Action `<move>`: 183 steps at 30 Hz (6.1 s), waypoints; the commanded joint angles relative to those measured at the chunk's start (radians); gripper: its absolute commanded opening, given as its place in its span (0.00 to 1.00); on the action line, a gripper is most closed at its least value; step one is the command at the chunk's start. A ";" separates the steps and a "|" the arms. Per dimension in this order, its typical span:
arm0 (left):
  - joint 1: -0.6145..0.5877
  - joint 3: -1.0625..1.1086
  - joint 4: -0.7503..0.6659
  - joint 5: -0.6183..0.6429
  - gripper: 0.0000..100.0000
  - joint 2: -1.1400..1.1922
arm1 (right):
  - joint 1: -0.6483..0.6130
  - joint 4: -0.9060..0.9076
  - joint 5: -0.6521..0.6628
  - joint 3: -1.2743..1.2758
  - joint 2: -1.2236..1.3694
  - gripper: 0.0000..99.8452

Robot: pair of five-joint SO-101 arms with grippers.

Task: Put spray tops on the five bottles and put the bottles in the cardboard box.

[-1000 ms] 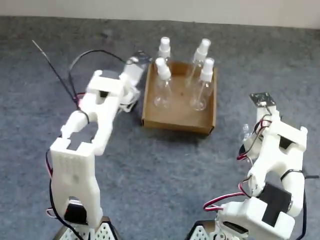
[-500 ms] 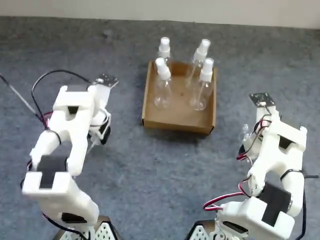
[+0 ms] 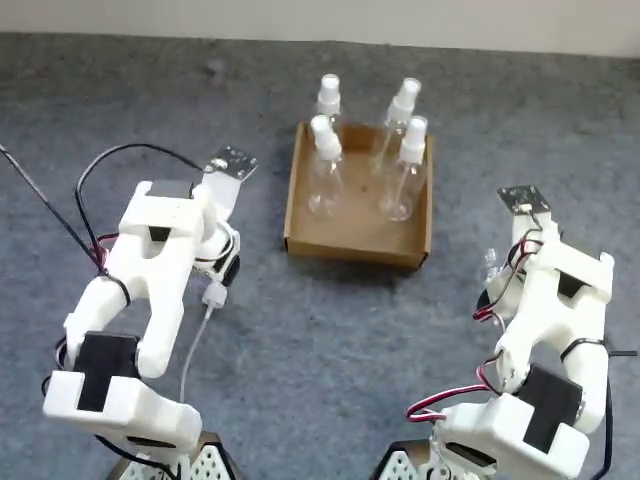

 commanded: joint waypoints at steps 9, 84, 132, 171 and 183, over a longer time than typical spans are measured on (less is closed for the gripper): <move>0.007 -0.044 -0.077 0.002 0.00 0.162 | -0.005 0.070 0.014 -0.002 -0.008 0.12; 0.148 0.283 -0.163 0.255 0.00 -0.443 | -0.035 0.289 -0.199 -0.659 0.453 0.26; 0.024 -0.019 -0.190 0.365 0.00 -1.187 | -0.969 0.018 -0.486 -0.015 -0.822 0.00; 0.030 0.251 -0.287 0.641 0.00 -1.280 | -1.323 -0.545 -0.486 0.487 -0.905 0.00; 0.257 0.487 -0.381 0.641 0.00 -1.280 | -1.317 -0.542 -0.488 0.509 -1.185 0.00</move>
